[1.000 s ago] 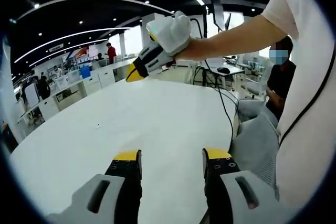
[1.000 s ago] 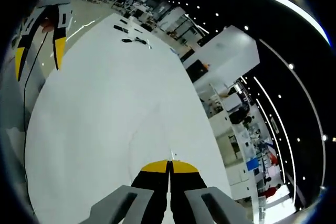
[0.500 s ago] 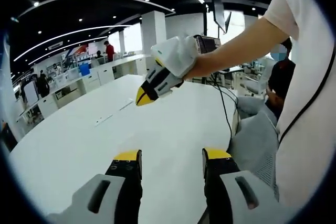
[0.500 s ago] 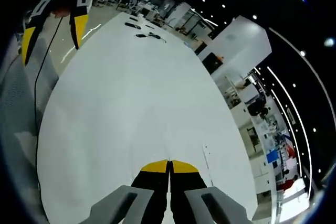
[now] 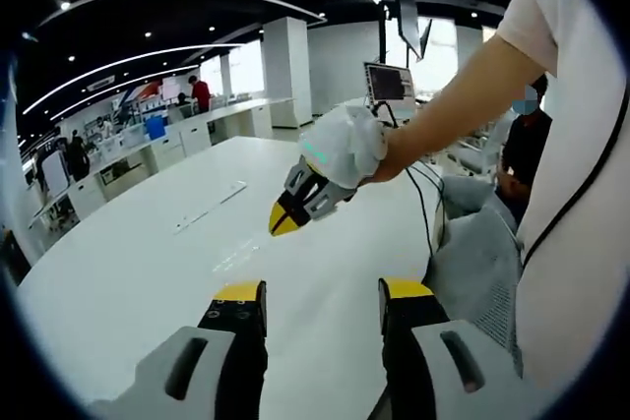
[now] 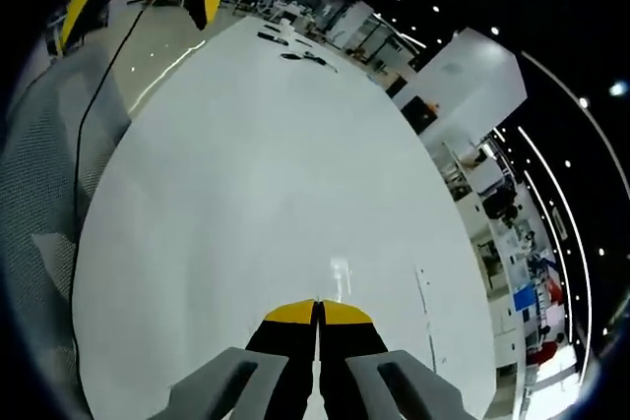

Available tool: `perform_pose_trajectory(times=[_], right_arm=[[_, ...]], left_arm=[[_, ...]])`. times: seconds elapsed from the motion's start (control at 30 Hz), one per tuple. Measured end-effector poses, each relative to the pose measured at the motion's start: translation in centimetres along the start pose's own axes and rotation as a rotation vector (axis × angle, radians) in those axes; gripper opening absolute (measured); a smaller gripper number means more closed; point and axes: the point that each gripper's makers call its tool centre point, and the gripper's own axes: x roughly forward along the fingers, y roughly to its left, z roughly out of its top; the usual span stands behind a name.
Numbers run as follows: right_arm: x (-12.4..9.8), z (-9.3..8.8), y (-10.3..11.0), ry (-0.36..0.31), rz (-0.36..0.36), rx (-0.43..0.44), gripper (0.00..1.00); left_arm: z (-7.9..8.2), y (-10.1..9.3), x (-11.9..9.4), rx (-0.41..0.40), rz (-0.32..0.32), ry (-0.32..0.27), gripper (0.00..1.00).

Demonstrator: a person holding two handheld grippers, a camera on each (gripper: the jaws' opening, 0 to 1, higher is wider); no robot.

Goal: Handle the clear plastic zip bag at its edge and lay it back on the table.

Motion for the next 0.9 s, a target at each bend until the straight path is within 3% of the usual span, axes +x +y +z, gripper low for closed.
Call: perform_pose_trajectory(times=[0.13,0.23,0.33,0.7,0.83,0.9], right_arm=[[0.3,-0.6,2.0,0.007,0.037,-0.006,0.0],[0.6,-1.0,3.7,0.02,0.069,-0.073,0.0],[0.8,-1.2,4.3,0.021,0.076,-0.058,0.0],[2.0,-3.1,1.9,0.051,0.02,-0.068,0.0],[2.5,-3.6,1.4,0.052,0.006,-0.109,0.0],[2.7,-3.7,1.1,0.051,0.002,-0.186,0.0]], left_arm=[[0.0,-0.1,0.2,0.002,-0.006,0.004,0.43],[0.0,-0.2,0.3,0.004,-0.01,0.006,0.43],[0.1,-0.2,0.3,0.005,-0.012,0.007,0.43],[-0.3,-0.4,0.2,0.0,-0.007,0.015,0.42],[-0.4,-0.3,0.1,-0.002,-0.005,0.017,0.42],[-0.5,-0.3,0.1,-0.003,-0.005,0.019,0.42]])
